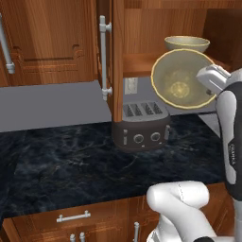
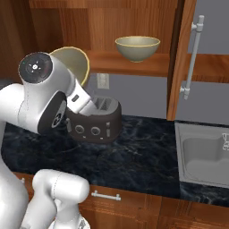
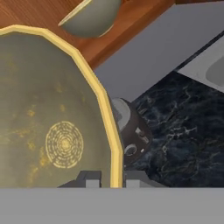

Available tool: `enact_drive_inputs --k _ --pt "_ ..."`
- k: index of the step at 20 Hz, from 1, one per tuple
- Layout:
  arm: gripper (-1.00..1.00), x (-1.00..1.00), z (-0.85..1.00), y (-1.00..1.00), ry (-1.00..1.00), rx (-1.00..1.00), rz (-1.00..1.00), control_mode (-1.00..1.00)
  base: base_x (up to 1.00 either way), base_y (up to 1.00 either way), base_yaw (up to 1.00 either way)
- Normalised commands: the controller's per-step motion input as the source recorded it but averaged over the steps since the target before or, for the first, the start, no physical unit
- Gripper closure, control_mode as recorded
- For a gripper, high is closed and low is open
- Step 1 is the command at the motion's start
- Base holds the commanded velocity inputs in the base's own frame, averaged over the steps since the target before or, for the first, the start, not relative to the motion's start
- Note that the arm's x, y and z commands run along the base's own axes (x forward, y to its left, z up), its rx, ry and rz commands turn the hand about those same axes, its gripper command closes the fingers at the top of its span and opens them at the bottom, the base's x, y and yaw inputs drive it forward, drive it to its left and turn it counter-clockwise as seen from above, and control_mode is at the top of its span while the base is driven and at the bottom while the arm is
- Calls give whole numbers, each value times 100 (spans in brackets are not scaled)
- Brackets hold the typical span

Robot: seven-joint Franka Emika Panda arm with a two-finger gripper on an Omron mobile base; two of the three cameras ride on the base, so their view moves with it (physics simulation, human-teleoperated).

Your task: Pick up the bowls from the cabinet and place each bowl in front of a stool on the dining counter.

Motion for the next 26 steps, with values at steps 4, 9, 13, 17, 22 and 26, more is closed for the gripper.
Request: enact_drive_inputs --k 4,9,13,17,22,26 --pt "100 -31 0 -37 0 3 0 -100 0 0 0" --pt "100 -10 -6 -15 0 1 0 100 0 -3 0" --pt "100 0 0 0 0 0 0 100 -2 -1 0" --pt "100 0 0 0 0 0 0 100 -31 0 0" --pt "100 0 0 0 0 0 0 100 -74 0 0" --pt "100 0 0 0 0 0 0 100 -86 0 0"
